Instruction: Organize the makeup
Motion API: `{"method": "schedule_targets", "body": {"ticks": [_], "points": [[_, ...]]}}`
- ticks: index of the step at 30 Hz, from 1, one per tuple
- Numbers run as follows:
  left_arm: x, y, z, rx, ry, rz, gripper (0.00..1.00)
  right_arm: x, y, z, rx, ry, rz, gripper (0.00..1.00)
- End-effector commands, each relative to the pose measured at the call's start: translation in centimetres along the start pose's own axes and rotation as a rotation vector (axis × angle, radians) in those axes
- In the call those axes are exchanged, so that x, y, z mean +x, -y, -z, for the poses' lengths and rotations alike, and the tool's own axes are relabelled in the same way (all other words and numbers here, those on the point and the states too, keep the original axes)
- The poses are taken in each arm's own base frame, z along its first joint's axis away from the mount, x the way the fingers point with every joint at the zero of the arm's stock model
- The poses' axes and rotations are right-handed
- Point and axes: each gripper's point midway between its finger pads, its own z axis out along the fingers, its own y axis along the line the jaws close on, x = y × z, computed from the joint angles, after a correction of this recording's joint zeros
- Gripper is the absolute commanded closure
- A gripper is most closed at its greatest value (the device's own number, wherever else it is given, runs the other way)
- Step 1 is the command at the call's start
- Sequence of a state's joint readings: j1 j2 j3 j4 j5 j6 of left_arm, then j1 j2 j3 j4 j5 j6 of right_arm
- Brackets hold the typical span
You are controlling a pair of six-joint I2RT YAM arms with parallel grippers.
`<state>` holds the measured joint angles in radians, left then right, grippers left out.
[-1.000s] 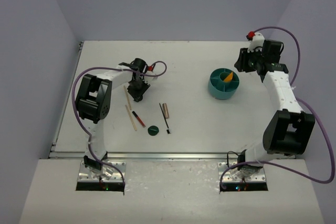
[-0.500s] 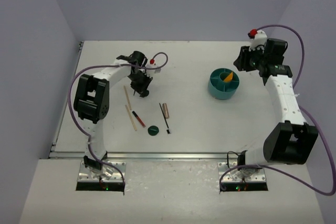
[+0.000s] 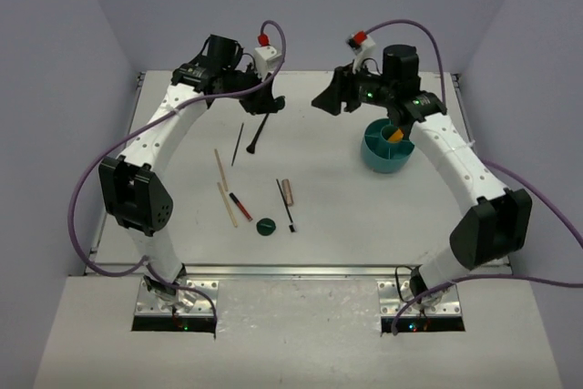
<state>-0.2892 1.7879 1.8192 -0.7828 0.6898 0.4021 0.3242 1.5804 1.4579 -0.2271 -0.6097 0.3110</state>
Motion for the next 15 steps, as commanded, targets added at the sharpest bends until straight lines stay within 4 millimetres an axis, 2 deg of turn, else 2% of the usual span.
{"method": "schedule_targets", "body": {"ticks": [1,6,14,15], "points": [[-3.2,2.3,0.6,0.086,0.107,-0.046,1.00,-2.6,-2.8,-3.0,-0.119,0.039,-0.086,0.41],[-3.4,2.5,0.7,0.092,0.115,-0.057,1.00,-3.1,-3.3,-4.7,-0.169,0.057,-0.174,0.41],[-3.2,2.7,0.5,0.091,0.109,-0.055,1.00,-1.5,-3.1,-6.8,-0.209,0.033,-0.276,0.51],[-3.1,2.7,0.5,0.092,0.107,-0.055,1.00,-1.6,-3.1,-7.1,-0.219,0.040,-0.284,0.55]]}}
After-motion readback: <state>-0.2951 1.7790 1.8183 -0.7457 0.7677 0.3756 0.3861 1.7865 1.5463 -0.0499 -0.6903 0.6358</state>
